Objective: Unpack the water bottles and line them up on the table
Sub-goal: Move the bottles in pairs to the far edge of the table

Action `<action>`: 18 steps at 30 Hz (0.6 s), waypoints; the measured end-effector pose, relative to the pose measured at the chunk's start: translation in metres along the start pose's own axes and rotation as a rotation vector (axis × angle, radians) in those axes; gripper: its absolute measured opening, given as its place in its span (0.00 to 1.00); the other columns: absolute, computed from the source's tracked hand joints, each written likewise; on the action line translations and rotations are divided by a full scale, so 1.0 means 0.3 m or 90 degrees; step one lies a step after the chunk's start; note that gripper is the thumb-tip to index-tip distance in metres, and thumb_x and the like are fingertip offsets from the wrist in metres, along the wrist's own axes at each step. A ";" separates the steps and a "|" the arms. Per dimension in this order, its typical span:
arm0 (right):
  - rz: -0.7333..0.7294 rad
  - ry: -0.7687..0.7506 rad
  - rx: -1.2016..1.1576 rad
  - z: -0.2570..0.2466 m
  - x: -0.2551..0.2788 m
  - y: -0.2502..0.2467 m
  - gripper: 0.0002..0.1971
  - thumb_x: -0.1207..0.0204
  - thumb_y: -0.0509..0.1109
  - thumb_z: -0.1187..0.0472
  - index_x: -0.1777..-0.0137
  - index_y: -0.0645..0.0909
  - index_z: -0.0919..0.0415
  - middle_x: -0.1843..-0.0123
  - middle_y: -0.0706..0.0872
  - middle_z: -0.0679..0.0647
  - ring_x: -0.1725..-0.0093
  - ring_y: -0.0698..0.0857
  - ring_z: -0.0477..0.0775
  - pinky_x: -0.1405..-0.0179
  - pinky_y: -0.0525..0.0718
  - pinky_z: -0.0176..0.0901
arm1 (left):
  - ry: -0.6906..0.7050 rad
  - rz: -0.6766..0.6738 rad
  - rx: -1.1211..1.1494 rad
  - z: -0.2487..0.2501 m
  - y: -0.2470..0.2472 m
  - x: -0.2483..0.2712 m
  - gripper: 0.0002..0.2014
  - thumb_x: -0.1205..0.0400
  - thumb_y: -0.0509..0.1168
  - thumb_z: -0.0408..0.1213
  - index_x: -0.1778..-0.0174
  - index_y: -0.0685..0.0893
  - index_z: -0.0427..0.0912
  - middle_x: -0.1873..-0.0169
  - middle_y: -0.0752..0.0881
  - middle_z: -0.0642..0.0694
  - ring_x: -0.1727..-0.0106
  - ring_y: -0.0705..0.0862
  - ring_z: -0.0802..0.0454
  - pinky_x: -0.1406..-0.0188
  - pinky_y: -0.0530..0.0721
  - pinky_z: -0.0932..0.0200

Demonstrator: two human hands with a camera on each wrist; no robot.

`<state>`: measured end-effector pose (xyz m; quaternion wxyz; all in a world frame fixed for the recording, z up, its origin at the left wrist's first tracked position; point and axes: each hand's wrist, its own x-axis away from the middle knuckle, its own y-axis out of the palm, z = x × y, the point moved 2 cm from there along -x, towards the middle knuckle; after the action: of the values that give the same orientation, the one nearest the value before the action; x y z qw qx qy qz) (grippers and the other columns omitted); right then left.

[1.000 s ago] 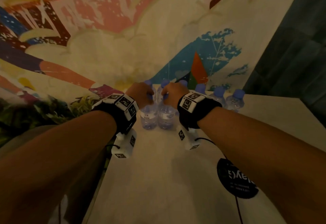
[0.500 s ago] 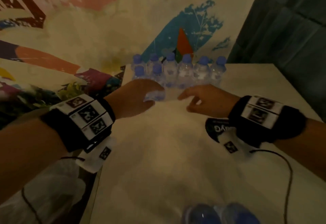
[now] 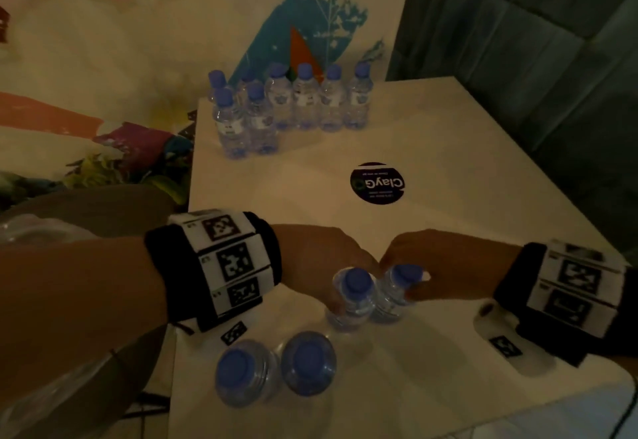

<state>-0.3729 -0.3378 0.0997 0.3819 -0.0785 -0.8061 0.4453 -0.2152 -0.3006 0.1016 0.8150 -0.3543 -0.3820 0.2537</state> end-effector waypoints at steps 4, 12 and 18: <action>0.039 0.028 0.038 0.009 0.000 0.022 0.19 0.21 0.65 0.59 0.30 0.73 0.57 0.32 0.79 0.56 0.34 0.76 0.55 0.34 0.71 0.41 | 0.016 -0.036 -0.083 0.015 0.012 -0.066 0.08 0.22 0.66 0.32 0.59 0.72 0.48 0.57 0.81 0.38 0.57 0.71 0.50 0.44 0.80 0.48; 0.158 0.014 -0.027 0.100 -0.098 -0.138 0.18 0.26 0.72 0.58 0.36 0.80 0.57 0.35 0.85 0.54 0.36 0.81 0.54 0.40 0.77 0.38 | -0.008 0.005 -0.090 -0.099 -0.145 -0.140 0.13 0.21 0.65 0.37 0.44 0.84 0.35 0.44 0.87 0.38 0.46 0.83 0.41 0.40 0.77 0.52; 0.262 -0.028 -0.099 0.214 -0.312 -0.357 0.16 0.29 0.75 0.61 0.41 0.84 0.61 0.41 0.89 0.60 0.43 0.85 0.57 0.43 0.81 0.41 | -0.130 0.153 -0.094 -0.310 -0.373 -0.210 0.09 0.22 0.67 0.38 0.50 0.85 0.38 0.56 0.85 0.41 0.58 0.79 0.46 0.43 0.80 0.50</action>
<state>-0.3290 -0.4871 0.1121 0.2578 -0.2606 -0.8131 0.4522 -0.1612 -0.4488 0.1174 0.7075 -0.4286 -0.4351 0.3555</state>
